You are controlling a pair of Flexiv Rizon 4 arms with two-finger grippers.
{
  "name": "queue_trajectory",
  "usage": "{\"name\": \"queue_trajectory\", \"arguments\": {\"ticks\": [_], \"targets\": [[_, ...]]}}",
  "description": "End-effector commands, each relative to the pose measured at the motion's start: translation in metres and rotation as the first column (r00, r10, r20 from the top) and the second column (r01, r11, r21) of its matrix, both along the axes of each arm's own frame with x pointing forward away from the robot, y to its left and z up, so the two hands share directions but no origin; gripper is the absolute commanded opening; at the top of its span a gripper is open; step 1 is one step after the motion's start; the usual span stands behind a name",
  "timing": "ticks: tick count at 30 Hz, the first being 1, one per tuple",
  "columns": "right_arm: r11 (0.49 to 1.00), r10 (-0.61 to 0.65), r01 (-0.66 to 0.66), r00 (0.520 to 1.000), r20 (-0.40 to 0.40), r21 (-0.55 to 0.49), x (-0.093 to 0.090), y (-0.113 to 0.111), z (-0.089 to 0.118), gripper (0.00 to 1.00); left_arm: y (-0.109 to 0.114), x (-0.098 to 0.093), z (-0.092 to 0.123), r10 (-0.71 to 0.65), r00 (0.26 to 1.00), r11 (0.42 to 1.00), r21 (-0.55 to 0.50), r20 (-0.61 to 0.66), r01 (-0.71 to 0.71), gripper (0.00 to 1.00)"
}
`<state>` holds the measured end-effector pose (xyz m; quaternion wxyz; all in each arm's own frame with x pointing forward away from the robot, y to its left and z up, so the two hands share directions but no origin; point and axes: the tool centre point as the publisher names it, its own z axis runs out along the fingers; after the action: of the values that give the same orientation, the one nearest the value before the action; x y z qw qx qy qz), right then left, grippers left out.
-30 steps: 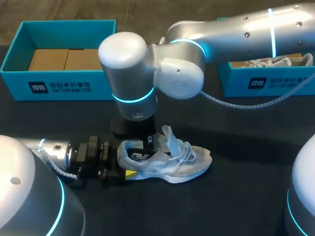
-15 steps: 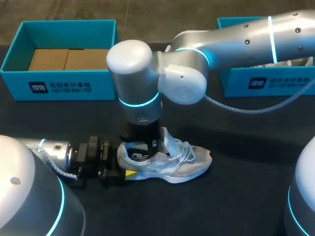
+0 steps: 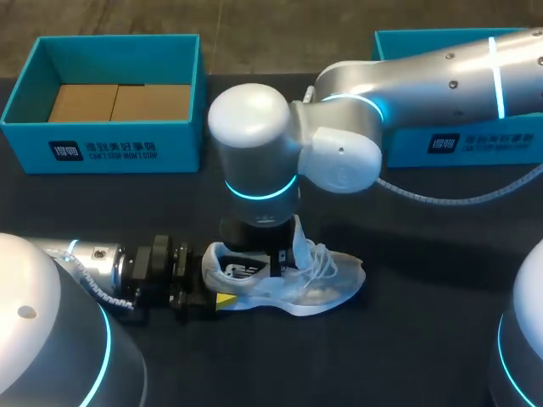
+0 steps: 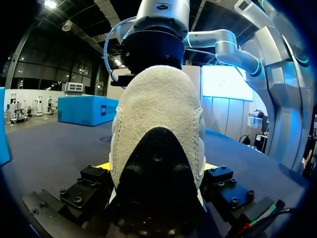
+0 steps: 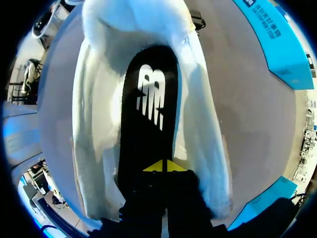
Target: Take the shoe out of the shoebox, open the shoe tongue, remove and reinsert the insole, then place the shoe into the shoebox
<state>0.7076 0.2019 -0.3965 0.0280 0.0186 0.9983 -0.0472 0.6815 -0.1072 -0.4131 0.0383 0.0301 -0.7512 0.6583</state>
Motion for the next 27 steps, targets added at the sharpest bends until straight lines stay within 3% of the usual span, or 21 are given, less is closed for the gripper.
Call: {"name": "queue_trajectory", "arguments": {"ticks": [1,6,9,27], "targets": [[0.999,0.003,-0.003,1.0,-0.001,0.036,0.001,-0.009,0.0,0.0,0.001,-0.001,0.001,0.002,1.0,1.0,0.001,0.001,-0.002,0.0],[0.999,0.012,-0.012,1.0,-0.004,0.053,0.004,-0.006,-0.005,0.23,0.001,-0.001,0.001,0.002,1.0,1.0,0.001,0.001,-0.002,0.0],[0.998,0.012,-0.01,1.0,-0.019,0.062,0.005,-0.006,-0.009,0.31,0.001,-0.001,0.001,0.002,1.0,1.0,0.001,0.001,-0.002,0.0],[0.994,0.003,0.005,0.997,-0.076,0.105,0.002,0.004,-0.035,0.38,0.001,-0.001,0.001,0.002,1.0,1.0,0.001,0.001,-0.002,0.0]]}}
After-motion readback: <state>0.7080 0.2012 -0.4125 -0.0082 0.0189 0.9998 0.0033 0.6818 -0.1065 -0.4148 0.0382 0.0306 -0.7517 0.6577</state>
